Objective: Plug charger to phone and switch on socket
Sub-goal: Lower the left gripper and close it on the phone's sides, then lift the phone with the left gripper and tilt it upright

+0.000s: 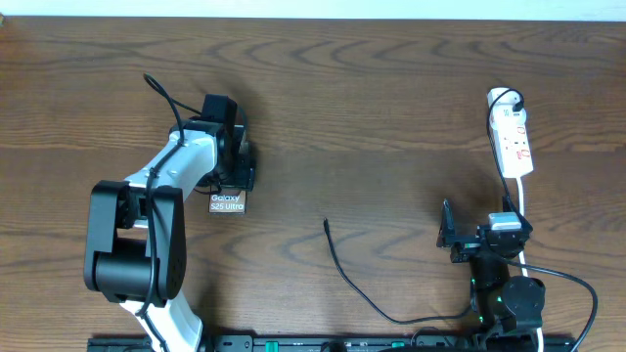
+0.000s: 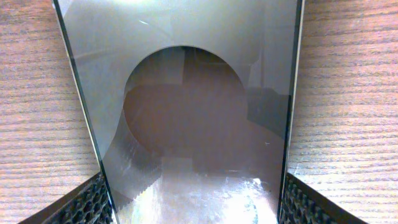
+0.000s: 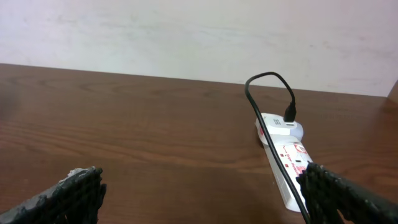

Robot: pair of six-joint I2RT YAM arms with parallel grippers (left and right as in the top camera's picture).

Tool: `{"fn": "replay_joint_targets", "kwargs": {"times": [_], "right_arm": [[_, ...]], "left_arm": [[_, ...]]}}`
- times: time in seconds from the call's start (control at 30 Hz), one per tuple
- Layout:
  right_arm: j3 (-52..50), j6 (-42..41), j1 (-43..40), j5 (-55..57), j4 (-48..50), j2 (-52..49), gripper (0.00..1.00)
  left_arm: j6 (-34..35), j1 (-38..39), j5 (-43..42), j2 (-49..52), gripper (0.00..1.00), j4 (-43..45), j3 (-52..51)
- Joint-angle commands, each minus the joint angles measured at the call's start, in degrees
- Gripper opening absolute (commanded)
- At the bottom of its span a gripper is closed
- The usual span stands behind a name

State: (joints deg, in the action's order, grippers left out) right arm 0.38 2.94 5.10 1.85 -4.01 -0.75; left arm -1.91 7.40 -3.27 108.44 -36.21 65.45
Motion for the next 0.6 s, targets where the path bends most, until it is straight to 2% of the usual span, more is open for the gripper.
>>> {"fn": "replay_joint_targets", "kwargs": {"times": [0.0, 0.07, 0.3, 0.57], "right_arm": [[-0.07, -0.52, 0.2, -0.28, -0.22, -0.02, 0.99], [-0.07, -0.55, 0.2, -0.28, -0.22, -0.02, 0.99], [-0.07, -0.55, 0.2, -0.28, -0.22, -0.02, 0.99], [-0.07, -0.55, 0.2, -0.28, -0.22, -0.02, 0.99]], "left_arm": [[-0.37, -0.09, 0.26, 2.47, 0.19, -0.59, -1.49], [-0.39, -0.09, 0.26, 2.47, 0.08, -0.57, -1.49], [-0.39, -0.09, -1.33, 0.92, 0.07, -1.97, 0.79], [0.92, -0.09, -5.84, -6.38, 0.08, -4.9, 8.79]]}}
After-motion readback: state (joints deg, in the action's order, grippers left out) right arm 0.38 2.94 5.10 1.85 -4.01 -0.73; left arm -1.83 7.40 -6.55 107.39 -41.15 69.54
